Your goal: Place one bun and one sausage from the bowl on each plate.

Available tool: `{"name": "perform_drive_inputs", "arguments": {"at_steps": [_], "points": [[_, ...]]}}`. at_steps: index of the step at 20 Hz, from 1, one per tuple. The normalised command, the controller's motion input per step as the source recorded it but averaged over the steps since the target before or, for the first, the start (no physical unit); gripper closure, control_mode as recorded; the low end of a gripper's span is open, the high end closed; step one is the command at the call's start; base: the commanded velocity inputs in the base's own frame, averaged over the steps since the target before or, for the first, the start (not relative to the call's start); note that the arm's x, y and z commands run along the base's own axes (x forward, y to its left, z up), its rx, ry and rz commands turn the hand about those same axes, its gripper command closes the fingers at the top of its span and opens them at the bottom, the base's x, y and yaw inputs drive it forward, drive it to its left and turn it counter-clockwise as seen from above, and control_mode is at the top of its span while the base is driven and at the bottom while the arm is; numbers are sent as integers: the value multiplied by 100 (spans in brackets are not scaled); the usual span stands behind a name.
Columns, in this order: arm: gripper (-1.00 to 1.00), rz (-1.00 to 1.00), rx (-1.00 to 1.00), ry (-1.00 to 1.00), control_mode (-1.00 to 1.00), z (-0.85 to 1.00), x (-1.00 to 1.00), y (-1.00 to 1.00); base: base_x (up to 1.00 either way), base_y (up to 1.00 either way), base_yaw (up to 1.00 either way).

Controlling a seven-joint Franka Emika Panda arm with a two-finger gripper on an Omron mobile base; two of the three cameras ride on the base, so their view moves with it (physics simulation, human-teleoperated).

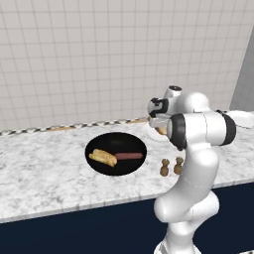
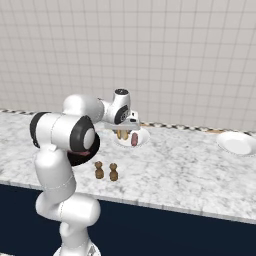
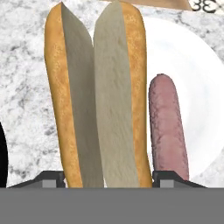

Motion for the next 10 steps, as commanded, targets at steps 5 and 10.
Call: {"name": "perform_drive_inputs", "arguments": {"at_steps": [5, 10], "points": [[100, 0, 0, 0, -100, -13, 15, 0, 0, 0, 0], [100, 0, 0, 0, -100, -10, 2, 1, 0, 0, 0]]}}
